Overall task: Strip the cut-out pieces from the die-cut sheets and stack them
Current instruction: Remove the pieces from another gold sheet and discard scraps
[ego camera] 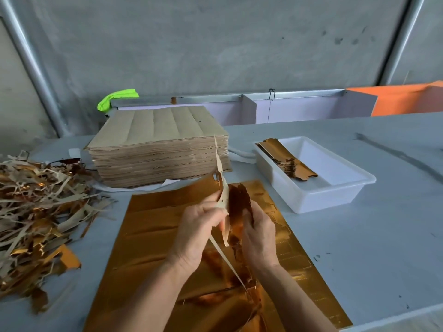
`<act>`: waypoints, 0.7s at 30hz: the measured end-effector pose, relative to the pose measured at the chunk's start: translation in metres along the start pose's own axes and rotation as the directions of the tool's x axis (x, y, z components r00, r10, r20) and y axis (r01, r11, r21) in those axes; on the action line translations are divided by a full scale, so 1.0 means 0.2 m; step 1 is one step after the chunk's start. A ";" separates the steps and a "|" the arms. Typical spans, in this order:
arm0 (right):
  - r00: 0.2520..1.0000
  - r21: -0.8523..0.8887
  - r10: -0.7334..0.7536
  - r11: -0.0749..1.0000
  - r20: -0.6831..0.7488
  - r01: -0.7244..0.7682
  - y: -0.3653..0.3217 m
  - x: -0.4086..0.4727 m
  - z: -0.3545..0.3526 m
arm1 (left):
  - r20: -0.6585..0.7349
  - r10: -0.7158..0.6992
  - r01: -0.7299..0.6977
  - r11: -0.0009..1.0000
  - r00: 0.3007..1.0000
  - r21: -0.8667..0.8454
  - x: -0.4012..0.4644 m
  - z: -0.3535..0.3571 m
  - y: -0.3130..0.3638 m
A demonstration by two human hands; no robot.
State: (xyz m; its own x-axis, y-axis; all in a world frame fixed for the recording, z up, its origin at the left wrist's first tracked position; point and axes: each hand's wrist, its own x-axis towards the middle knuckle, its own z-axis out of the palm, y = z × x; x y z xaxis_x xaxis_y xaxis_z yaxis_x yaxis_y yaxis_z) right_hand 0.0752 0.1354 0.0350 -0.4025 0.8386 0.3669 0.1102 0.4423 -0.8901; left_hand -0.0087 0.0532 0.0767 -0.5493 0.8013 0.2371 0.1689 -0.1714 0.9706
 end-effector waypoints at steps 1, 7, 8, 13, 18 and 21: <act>1.000 -0.018 0.008 1.000 -0.011 -0.009 0.01 0.00 0.01 | -0.007 -0.040 0.039 0.995 0.999 -0.096 0.00 0.00 0.00; 0.972 0.017 -0.131 0.991 0.196 0.131 0.01 -0.04 0.05 | -0.003 -0.171 0.166 0.959 0.985 -0.231 0.03 0.00 0.02; 0.969 0.005 -0.157 0.987 0.191 0.159 0.02 -0.04 0.05 | 0.006 -0.170 0.168 0.966 0.985 -0.195 0.03 0.00 0.02; 0.948 -0.020 -0.232 0.970 0.220 0.242 0.02 -0.02 0.04 | -0.035 -0.201 0.191 0.965 0.979 -0.178 0.04 -0.03 0.00; 0.959 -0.051 -0.227 0.970 0.172 0.238 0.06 0.00 0.04 | 0.044 -0.223 0.227 0.946 0.974 -0.232 0.05 -0.04 -0.01; 0.993 0.104 -0.001 0.994 0.121 -0.012 0.06 0.02 0.02 | -0.126 -0.256 0.199 0.917 0.958 -0.345 0.08 -0.03 -0.03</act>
State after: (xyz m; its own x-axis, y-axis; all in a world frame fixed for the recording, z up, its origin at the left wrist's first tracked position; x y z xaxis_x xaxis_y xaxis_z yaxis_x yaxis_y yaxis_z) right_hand 0.0716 0.1416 0.0252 -0.5097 0.7936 0.3322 0.0195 0.3967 -0.9178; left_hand -0.0237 0.0637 0.0741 -0.6729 0.7396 -0.0158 -0.2369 -0.1952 0.9517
